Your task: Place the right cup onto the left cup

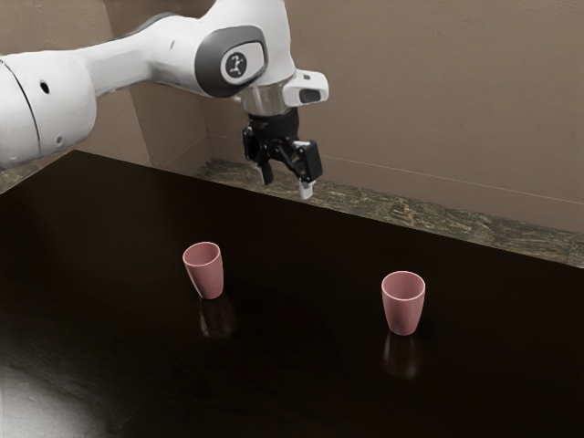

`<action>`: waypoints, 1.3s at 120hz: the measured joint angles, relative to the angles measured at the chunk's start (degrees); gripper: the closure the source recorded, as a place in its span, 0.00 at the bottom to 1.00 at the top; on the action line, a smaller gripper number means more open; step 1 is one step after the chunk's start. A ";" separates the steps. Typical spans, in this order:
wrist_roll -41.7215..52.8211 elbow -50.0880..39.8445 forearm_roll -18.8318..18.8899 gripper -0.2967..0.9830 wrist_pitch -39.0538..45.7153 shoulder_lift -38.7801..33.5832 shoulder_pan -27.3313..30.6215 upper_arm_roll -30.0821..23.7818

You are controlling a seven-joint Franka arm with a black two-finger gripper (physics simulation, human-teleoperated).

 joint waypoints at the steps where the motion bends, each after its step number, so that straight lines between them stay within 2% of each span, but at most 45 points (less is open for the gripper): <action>1: -0.23 0.60 0.00 0.23 0.05 0.57 -0.18 -0.02; 22: -5.59 8.41 -0.03 0.23 1.94 9.94 -4.04 -0.14; 43: -10.81 11.07 -0.03 0.23 5.22 16.03 -6.81 -0.14; 109: -19.42 11.70 0.64 0.23 12.87 27.01 -9.02 -0.05; 116: -19.93 11.70 0.70 0.29 13.31 27.29 -9.12 -0.04; 137: -21.22 11.71 1.35 0.62 14.08 27.23 -9.51 0.00; 156: -22.10 11.70 1.52 0.76 14.39 27.18 -9.88 -0.11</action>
